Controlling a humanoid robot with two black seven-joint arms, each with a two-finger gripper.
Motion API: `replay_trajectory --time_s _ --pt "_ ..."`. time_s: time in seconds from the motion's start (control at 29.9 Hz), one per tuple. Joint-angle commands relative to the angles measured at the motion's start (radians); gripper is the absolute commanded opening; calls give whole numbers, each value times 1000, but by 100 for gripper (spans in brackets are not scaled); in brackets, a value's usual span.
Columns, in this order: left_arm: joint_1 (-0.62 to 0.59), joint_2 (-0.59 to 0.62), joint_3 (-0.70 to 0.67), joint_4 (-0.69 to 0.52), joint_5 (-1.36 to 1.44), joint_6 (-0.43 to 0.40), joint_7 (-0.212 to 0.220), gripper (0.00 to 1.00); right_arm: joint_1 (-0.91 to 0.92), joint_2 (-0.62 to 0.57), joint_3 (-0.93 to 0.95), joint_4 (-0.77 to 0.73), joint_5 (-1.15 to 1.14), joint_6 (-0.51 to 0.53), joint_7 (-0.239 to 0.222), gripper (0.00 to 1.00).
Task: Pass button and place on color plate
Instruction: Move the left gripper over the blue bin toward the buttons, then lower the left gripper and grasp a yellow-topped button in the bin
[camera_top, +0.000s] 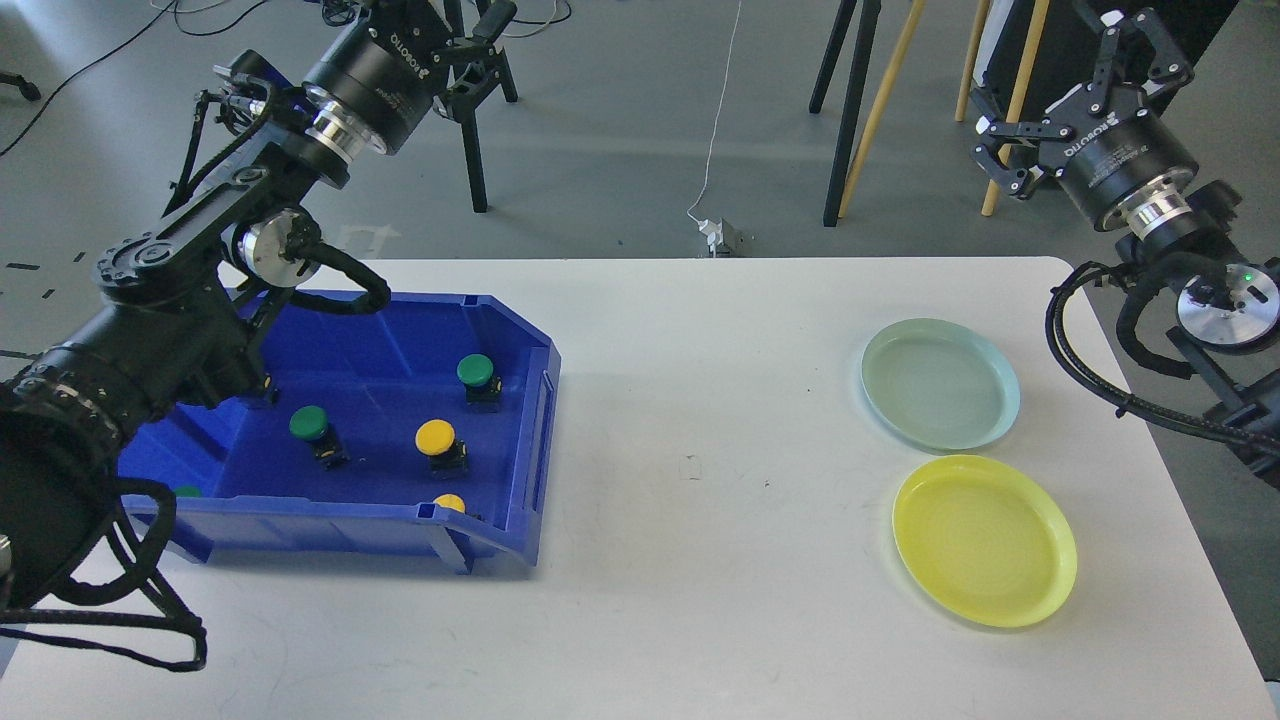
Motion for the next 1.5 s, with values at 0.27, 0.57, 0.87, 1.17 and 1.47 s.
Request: replay_trajectory --time_s 0.27,0.57,0.87,1.17,1.47 --pt "26 -12 -9 34 -12 0 0 100 -5 12 0 -14 0 0 1 100" --pt "89 124 -87 -397 63 0 0 99 -14 8 0 -20 0 0 1 100" --pt "-329 520 564 -655 498 0 0 99 -43 3 2 -25 0 0 1 100" --pt "-562 416 999 -695 942 0 0 99 -87 2 2 -57 0 0 1 100" --pt "-508 197 1241 -485 999 0 0 99 -84 0 2 -100 0 0 -1 100"
